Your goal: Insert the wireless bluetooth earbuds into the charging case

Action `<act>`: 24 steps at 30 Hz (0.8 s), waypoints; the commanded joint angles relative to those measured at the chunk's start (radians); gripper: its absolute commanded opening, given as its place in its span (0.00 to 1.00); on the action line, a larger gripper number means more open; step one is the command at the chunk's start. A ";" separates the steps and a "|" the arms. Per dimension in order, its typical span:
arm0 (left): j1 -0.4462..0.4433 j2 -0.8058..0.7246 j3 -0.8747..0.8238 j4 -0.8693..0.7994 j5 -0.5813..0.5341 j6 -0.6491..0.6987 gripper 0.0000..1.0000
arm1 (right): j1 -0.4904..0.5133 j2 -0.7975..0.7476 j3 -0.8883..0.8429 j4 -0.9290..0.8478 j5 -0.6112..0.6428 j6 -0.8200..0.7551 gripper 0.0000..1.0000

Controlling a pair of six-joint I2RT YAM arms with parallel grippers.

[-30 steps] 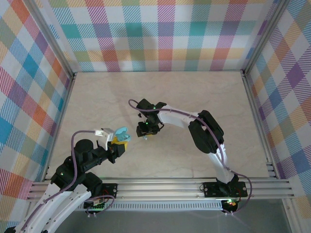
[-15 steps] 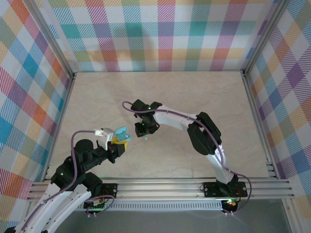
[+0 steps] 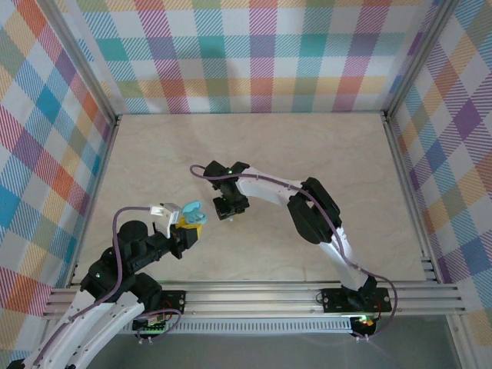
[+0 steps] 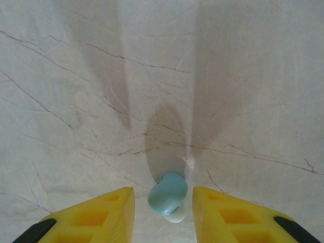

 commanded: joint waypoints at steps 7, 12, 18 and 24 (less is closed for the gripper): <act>-0.007 -0.010 0.012 -0.006 -0.011 0.020 0.00 | 0.007 0.053 0.067 -0.060 -0.004 -0.008 0.32; -0.008 -0.010 0.013 -0.004 -0.013 0.025 0.00 | 0.010 0.061 0.070 -0.067 -0.005 -0.008 0.32; -0.008 -0.010 0.014 -0.007 -0.008 0.023 0.00 | 0.012 0.069 0.067 -0.083 0.004 -0.016 0.28; -0.008 -0.008 0.015 0.003 -0.004 0.017 0.00 | 0.012 0.039 0.063 -0.084 0.008 -0.020 0.23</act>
